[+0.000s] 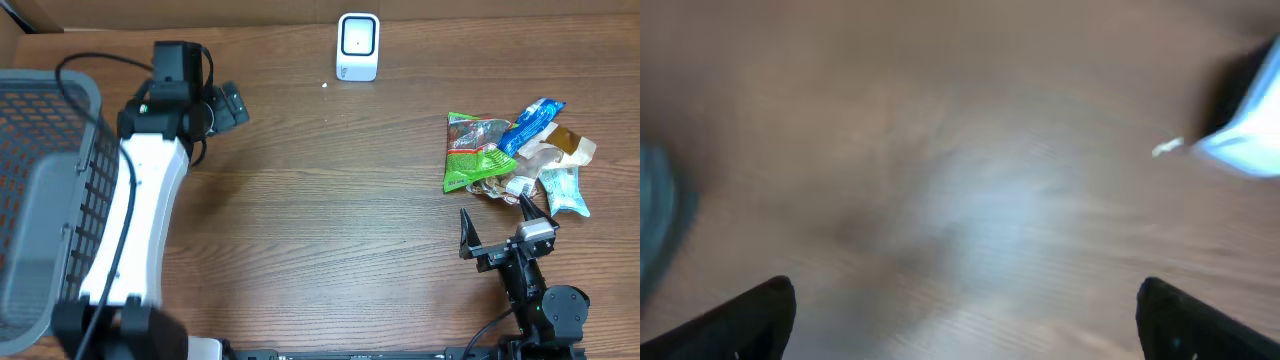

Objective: Scan the item barcode

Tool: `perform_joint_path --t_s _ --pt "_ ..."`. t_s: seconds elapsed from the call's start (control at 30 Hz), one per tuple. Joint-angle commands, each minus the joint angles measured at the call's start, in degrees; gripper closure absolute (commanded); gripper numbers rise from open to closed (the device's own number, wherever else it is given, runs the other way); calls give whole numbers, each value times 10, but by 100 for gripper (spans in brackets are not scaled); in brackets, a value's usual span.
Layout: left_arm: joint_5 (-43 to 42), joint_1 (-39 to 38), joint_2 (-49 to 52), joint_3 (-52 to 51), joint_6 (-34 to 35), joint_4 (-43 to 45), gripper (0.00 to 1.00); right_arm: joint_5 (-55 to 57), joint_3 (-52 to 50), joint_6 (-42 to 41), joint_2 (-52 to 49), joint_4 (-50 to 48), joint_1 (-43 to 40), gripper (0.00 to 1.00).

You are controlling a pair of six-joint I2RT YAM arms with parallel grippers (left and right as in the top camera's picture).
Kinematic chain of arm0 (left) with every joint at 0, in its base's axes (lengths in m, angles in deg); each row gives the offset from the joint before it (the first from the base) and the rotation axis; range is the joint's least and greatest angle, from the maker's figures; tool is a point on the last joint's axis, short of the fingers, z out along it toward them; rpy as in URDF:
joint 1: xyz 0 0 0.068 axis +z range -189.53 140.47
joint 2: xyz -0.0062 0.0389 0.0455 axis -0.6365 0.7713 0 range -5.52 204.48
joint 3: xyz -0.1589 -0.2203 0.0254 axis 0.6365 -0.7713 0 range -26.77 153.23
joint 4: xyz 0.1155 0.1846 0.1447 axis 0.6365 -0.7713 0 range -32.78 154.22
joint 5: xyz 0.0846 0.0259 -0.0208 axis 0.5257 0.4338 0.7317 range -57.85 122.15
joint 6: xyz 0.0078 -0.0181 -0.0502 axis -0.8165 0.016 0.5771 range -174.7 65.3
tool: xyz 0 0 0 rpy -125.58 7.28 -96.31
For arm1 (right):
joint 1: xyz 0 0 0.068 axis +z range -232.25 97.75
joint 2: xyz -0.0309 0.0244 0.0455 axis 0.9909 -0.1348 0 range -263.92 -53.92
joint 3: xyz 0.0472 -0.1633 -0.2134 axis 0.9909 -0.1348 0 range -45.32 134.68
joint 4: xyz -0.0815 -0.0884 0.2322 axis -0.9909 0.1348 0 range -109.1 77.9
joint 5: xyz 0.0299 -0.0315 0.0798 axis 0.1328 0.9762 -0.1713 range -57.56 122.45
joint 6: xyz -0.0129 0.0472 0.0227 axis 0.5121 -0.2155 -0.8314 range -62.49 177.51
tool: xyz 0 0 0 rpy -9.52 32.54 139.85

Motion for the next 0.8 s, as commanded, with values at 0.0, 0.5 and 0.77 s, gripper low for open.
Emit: perform_joint_path --t_s 0.0,0.5,0.77 --pt "-73 -16 -100 -75 -177 89 0 -4 -6 -3 7 -2 5 0" --pt "-82 15 -708 -708 -221 459 0 -5 -6 -3 7 -2 5 0" --pt "-67 16 -897 -834 -224 434 0 -5 -6 -3 7 -2 5 0"
